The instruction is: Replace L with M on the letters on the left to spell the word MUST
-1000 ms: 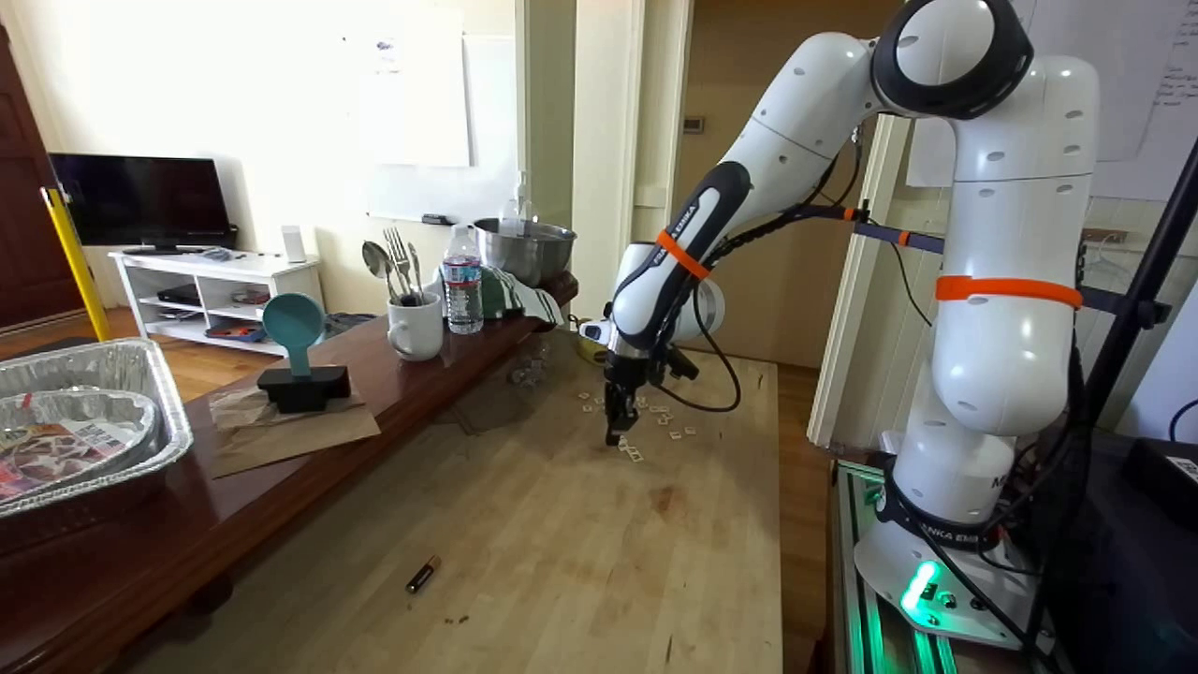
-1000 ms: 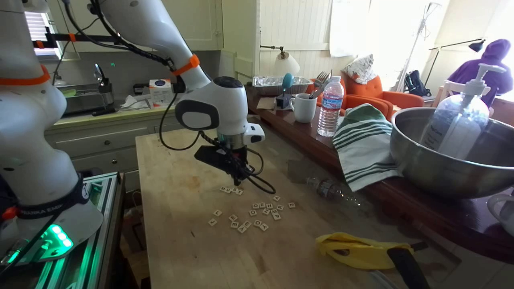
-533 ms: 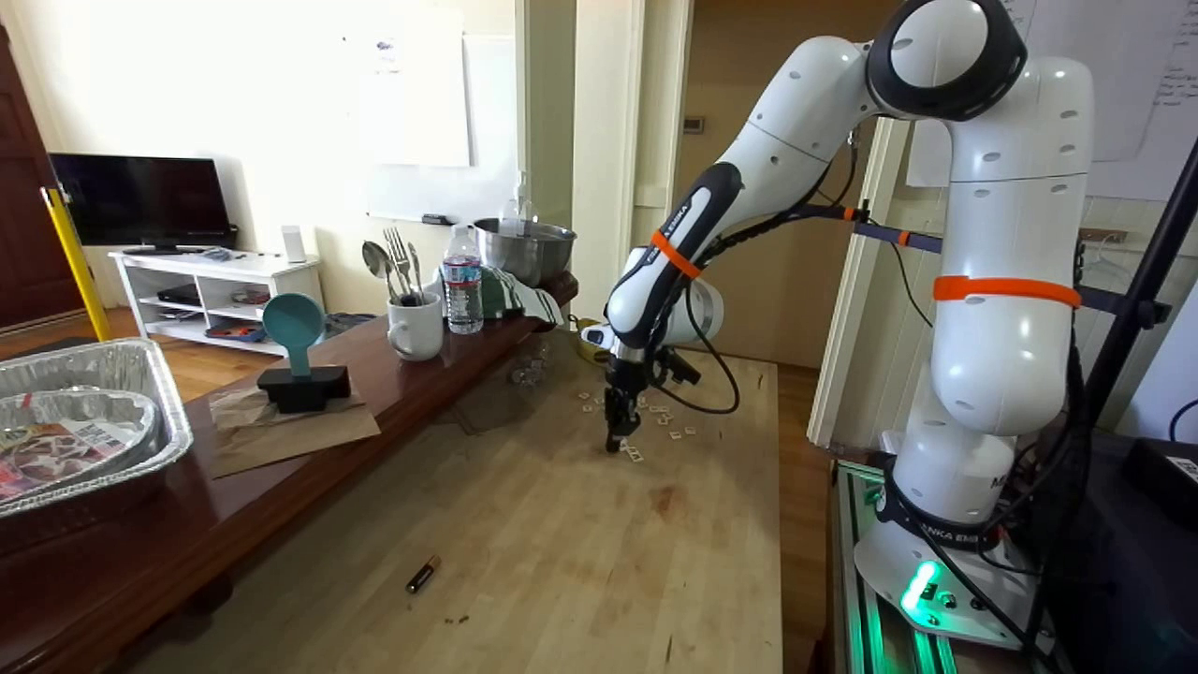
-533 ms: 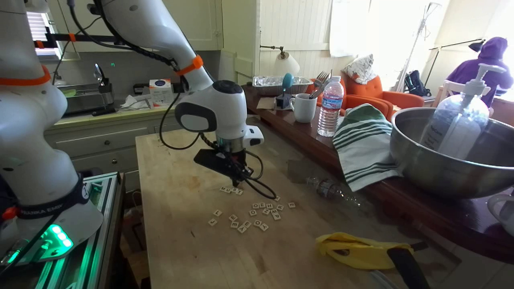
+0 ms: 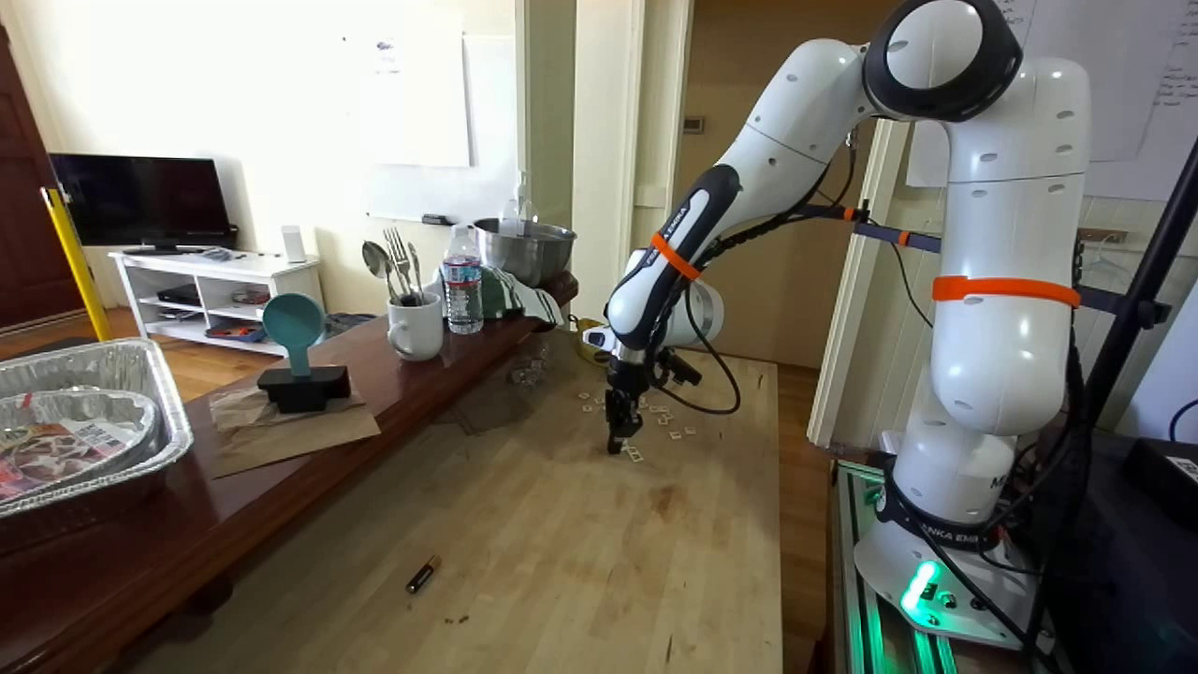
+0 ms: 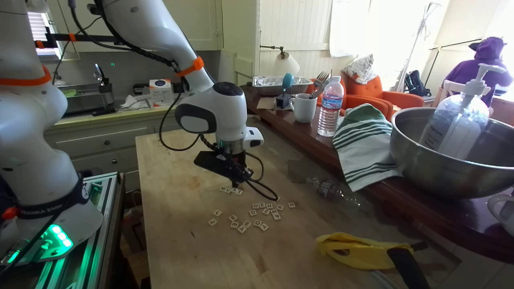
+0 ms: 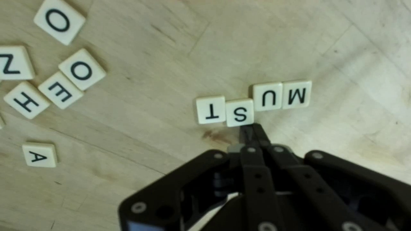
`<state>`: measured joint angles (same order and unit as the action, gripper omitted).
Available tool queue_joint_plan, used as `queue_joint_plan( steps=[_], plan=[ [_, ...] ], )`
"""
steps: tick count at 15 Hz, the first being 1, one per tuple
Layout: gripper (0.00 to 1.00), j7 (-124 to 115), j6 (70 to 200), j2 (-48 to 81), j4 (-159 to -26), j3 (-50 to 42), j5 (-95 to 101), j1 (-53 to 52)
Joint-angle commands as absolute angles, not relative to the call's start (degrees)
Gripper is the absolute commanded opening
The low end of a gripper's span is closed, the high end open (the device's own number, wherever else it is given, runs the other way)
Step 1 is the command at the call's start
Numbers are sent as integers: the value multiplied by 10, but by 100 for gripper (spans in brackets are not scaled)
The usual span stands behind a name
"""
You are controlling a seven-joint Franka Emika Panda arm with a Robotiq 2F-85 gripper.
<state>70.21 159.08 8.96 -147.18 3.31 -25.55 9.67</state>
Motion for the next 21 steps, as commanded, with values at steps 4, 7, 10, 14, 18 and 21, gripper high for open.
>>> queue_joint_plan(
  steps=[4,7,10,14,18,21],
  plan=[
    [0,716,1573,89,-1474,32,-250,104],
    [0,715,1572,88,-1476,31,-246,104],
    [0,712,1571,86,-1478,29,-238,103],
    [0,704,1571,86,-1479,25,-225,101],
    [0,701,1570,85,-1480,22,-212,100],
    [0,705,1570,86,-1478,25,-217,101]
  ],
)
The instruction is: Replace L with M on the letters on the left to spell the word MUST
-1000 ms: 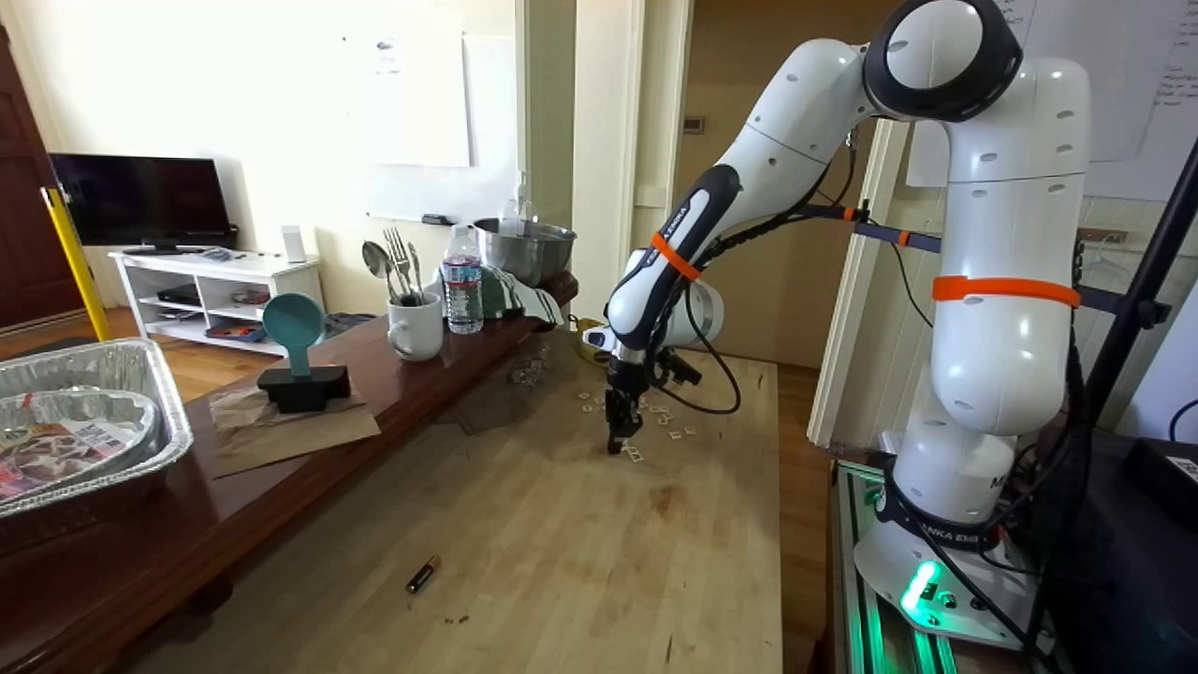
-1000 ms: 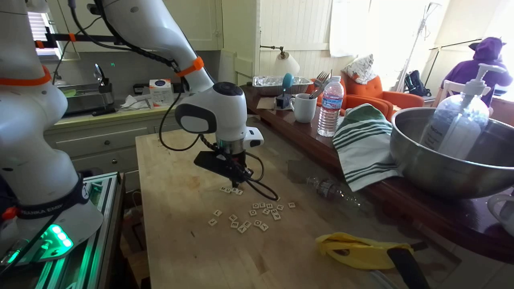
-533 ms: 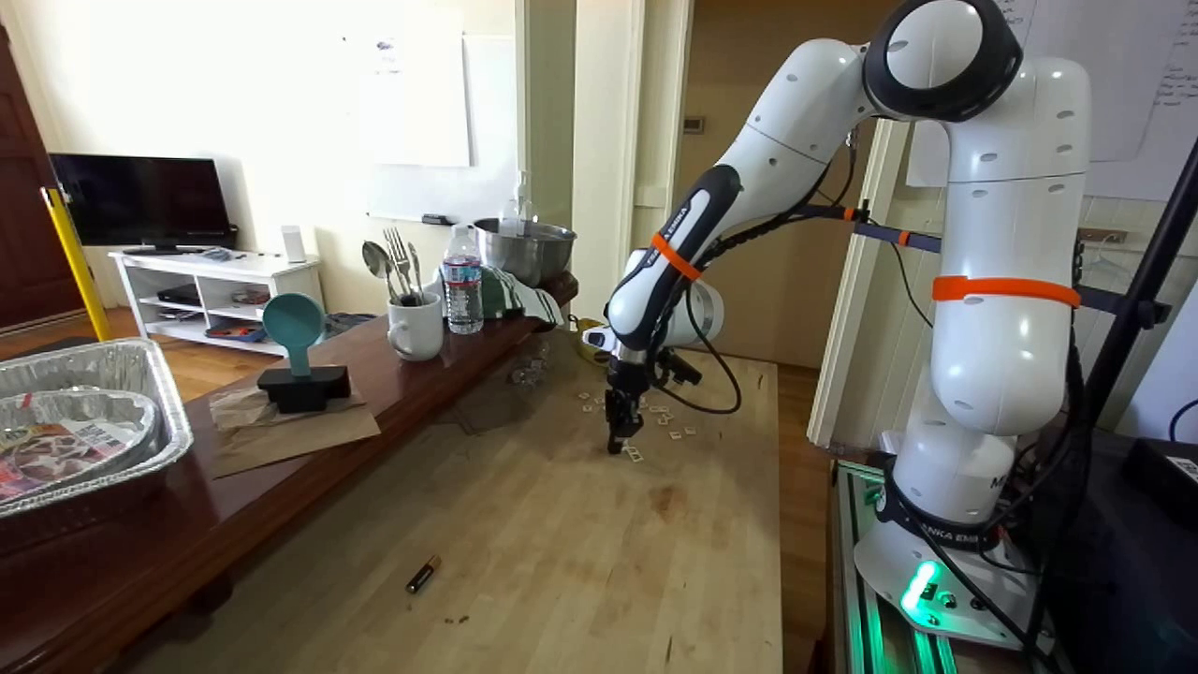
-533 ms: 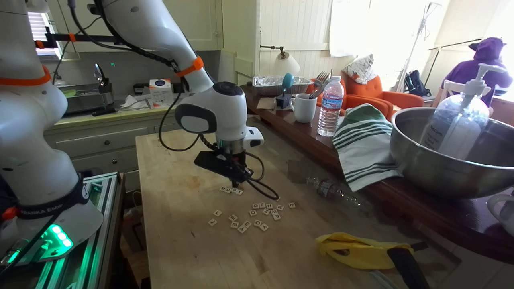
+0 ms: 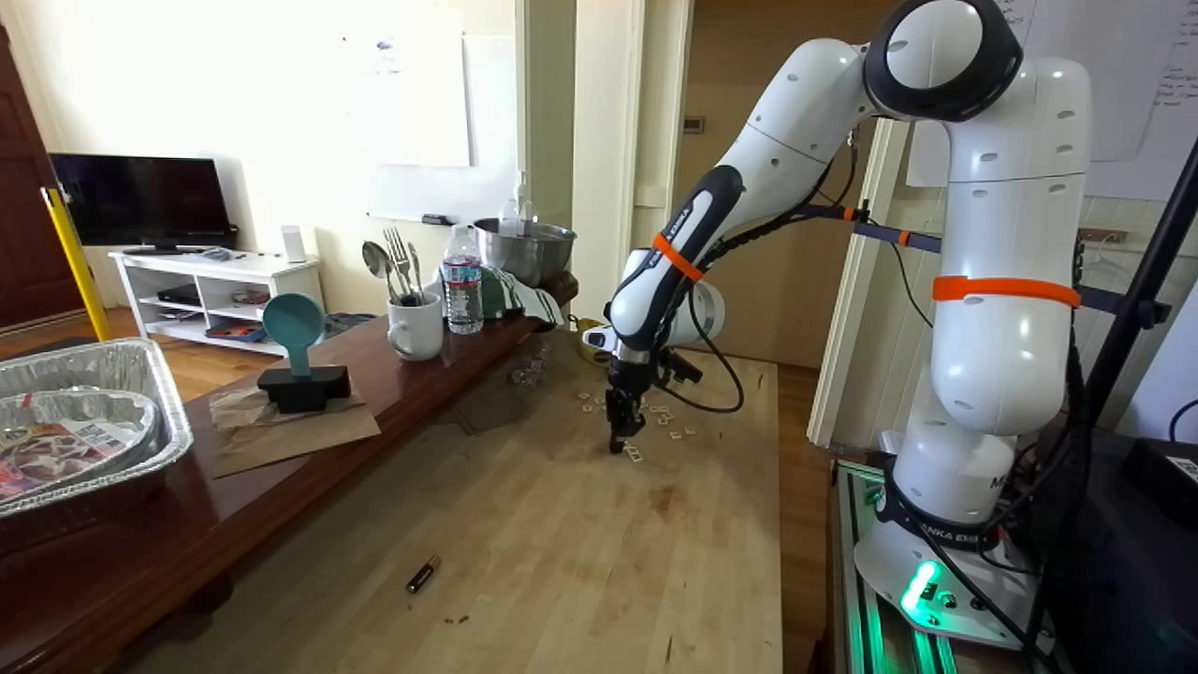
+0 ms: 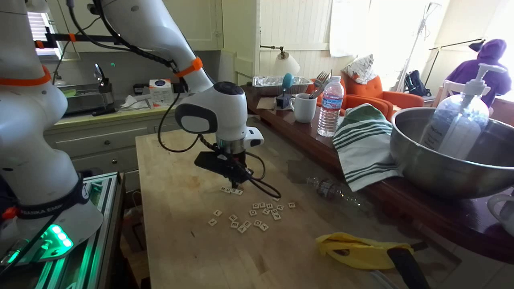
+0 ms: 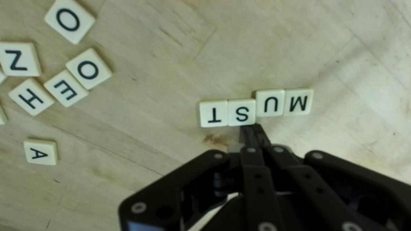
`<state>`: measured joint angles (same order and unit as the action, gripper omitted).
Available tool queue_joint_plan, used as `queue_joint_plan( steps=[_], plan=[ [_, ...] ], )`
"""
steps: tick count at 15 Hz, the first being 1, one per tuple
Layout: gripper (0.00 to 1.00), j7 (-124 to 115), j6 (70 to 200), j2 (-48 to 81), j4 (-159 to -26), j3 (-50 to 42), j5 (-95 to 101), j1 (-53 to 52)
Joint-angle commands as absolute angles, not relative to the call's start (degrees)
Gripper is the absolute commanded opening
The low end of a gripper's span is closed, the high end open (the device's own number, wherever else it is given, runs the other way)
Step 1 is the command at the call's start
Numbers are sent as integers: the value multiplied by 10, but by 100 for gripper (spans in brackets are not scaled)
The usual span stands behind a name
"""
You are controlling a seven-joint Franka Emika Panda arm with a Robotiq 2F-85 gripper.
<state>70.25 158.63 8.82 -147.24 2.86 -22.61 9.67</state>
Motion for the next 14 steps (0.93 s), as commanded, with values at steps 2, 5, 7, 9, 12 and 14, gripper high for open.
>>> queue_joint_plan(
  steps=[2,5,7,9,12,14],
  plan=[
    [0,712,1569,83,-1477,30,-231,103],
    [0,717,1564,72,-1479,34,-241,103],
    [0,717,1563,62,-1481,35,-246,102],
    [0,709,1564,55,-1483,32,-242,98],
    [26,699,1562,42,-1486,28,-243,93],
    [32,688,1554,33,-1488,23,-233,89]
  ],
)
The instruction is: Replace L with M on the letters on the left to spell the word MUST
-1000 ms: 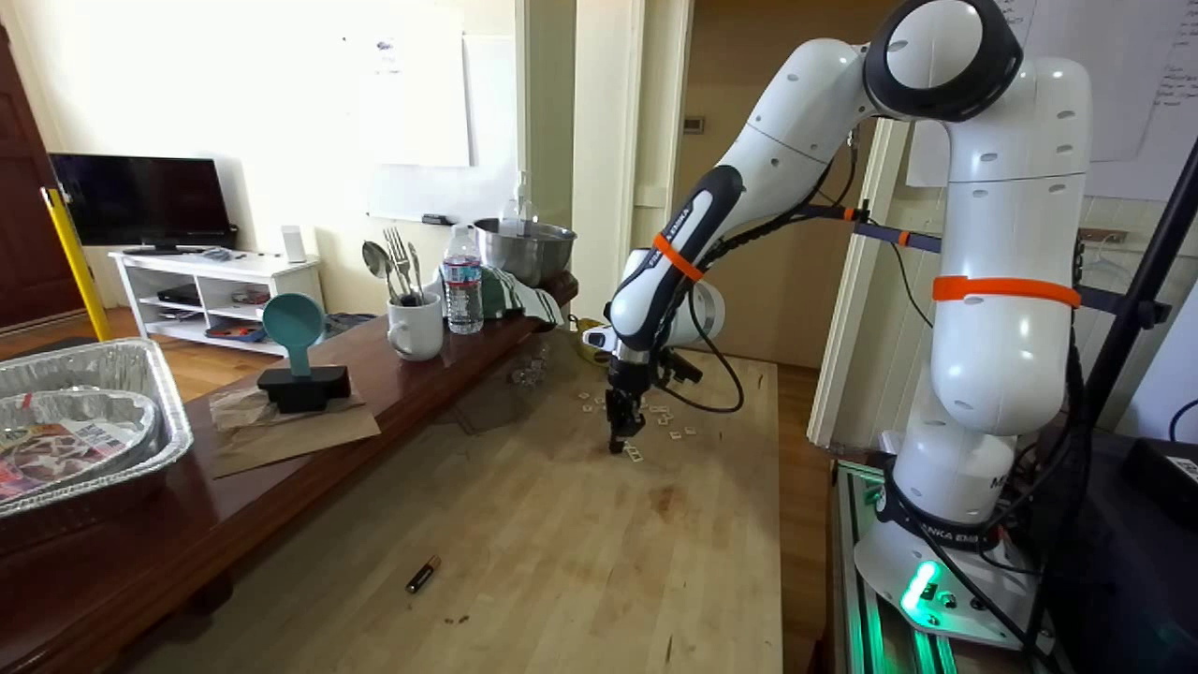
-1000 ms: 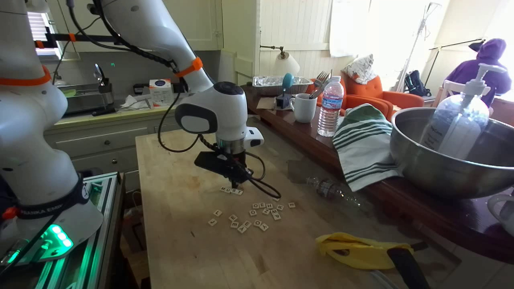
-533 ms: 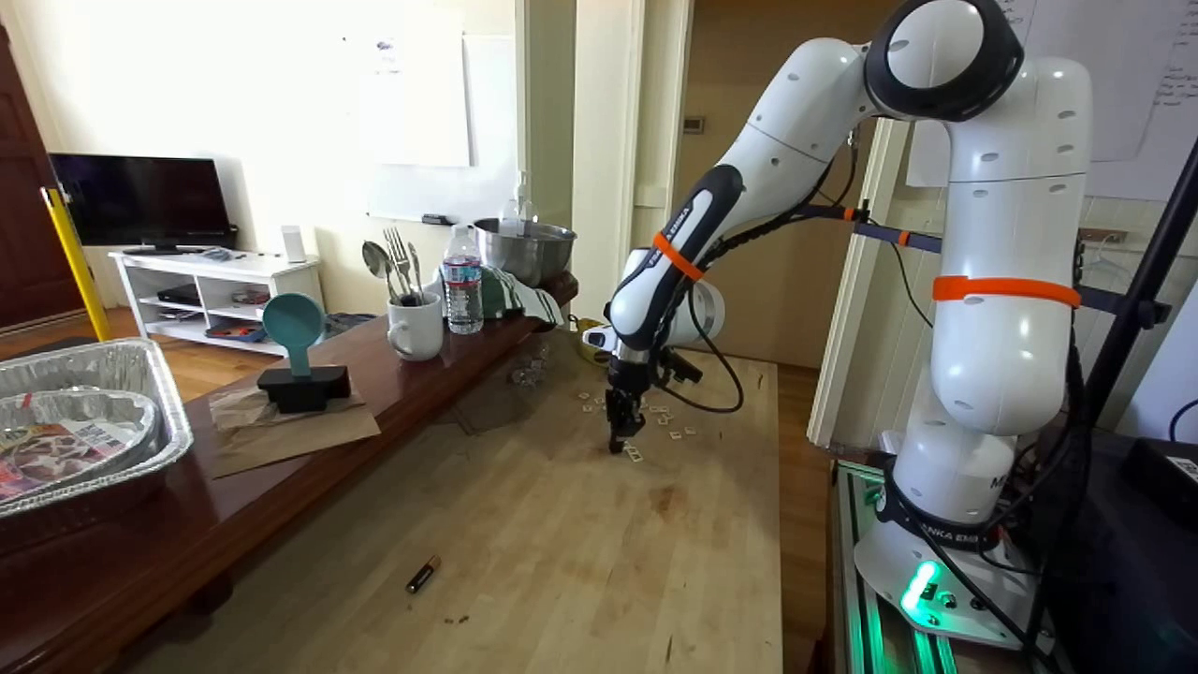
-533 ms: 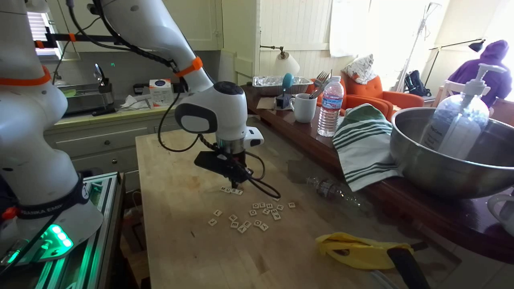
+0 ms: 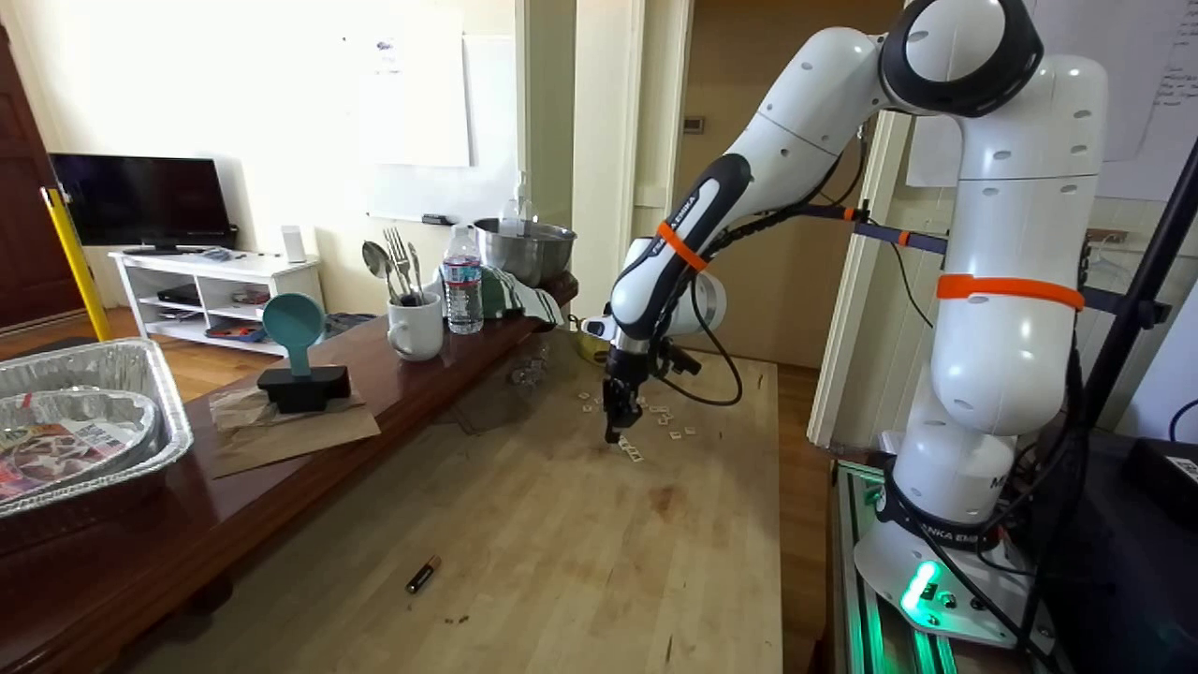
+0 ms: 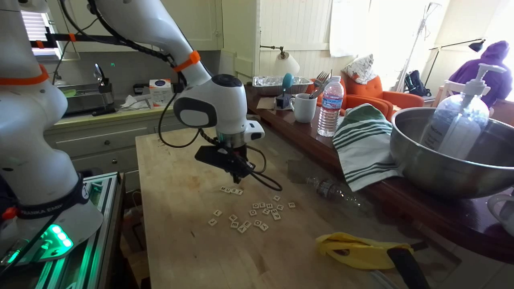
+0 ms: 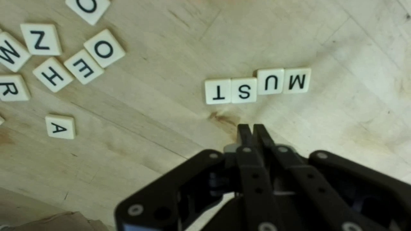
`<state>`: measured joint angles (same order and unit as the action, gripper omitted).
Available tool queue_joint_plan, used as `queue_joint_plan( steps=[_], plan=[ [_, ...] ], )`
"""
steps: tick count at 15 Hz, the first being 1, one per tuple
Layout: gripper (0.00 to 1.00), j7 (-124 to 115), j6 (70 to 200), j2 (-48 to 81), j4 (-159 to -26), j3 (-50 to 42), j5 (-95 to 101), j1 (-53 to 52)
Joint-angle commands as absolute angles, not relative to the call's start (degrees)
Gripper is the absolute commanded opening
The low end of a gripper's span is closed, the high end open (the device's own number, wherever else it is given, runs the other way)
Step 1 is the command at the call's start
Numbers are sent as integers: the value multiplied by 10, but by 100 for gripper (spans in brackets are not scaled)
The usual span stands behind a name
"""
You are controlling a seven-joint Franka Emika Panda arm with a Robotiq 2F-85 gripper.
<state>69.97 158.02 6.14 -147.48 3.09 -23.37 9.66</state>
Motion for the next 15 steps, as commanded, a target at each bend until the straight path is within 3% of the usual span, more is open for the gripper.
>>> queue_joint_plan(
  steps=[1,9,15],
  plan=[
    [40,682,1551,30,-1490,20,-229,87],
    [99,618,1528,-5,-1515,-6,-159,70],
    [100,603,1544,2,-1514,-18,-142,63]
  ],
)
